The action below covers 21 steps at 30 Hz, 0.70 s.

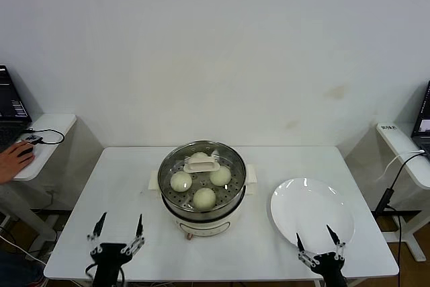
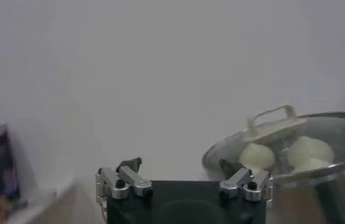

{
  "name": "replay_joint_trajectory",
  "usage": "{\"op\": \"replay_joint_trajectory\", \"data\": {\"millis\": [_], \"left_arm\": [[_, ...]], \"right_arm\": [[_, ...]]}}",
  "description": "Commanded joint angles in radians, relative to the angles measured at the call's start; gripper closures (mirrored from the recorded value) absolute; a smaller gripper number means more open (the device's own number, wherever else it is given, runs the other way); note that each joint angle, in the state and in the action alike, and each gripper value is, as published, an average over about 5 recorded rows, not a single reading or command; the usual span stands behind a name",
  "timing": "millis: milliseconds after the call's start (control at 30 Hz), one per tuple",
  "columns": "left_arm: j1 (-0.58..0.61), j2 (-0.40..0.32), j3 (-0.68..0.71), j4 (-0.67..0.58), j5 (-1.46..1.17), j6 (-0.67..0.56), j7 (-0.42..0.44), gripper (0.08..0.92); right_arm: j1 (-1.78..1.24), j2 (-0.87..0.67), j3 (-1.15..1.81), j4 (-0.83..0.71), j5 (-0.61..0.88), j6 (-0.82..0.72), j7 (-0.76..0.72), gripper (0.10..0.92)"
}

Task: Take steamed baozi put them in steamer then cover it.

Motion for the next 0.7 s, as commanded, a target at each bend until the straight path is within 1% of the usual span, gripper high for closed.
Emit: {"op": "replay_joint_trajectory", "data": {"millis": [33,200,367,700], "left_arm": [[0.141,-0.049,-0.090,0.034,-0.163,-0.157,0.072,0.177],[0.145,-0.054,-0.081,0.041,-0.170,-0.167,0.090,0.177],[0.127,-0.063,-0.071,0.077,-0.155,-0.195,0.087,0.177],[0.132,-0.054,-0.064,0.109,-0.162,-0.220,0.089,0.177]], "right_arm": [[-0.040,-0.062,-0.022,0.035,0.040,-0.020,-0.022,0.203],[-0.058,-0.054,-0.038,0.046,0.049,-0.031,-0.034,0.203],[-0.072,-0.045,-0.046,0.060,0.052,-0.052,-0.043,0.203],[-0.091,-0.039,-0.047,0.068,0.061,-0.072,-0.049,0.203]]}}
